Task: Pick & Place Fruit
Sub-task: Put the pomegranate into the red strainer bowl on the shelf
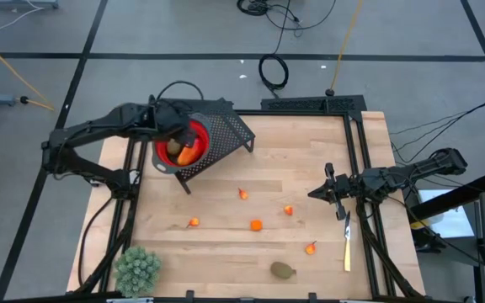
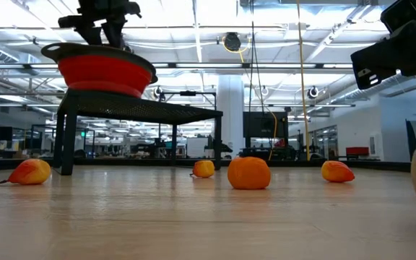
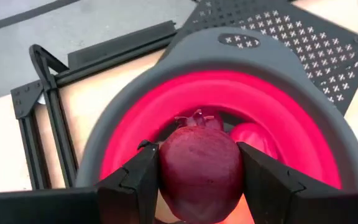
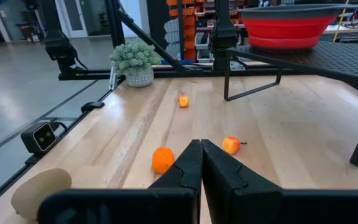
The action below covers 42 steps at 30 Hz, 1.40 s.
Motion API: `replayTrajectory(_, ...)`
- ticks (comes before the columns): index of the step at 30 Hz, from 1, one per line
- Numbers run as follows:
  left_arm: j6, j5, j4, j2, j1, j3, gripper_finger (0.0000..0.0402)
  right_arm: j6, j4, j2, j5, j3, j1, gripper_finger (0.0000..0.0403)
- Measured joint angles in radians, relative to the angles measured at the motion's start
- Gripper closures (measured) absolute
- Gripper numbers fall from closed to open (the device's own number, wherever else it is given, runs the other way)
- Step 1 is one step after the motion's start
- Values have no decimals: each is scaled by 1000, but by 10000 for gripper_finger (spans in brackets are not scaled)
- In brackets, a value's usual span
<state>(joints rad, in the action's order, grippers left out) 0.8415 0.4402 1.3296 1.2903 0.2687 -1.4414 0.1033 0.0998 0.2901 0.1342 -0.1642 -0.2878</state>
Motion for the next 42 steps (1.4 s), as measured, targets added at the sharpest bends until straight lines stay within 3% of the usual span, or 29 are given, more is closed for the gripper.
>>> replayTrajectory(21, -82, -22, 7, 165, 51, 0, 220, 5, 0, 0, 0, 0, 0, 403)
replayTrajectory(33, -110, -21, 13, 182, 58, 0, 220, 8, 0, 0, 0, 0, 0, 403)
replayTrajectory(42, -96, -21, 14, 182, 58, 0, 170, 8, 0, 0, 0, 0, 0, 403)
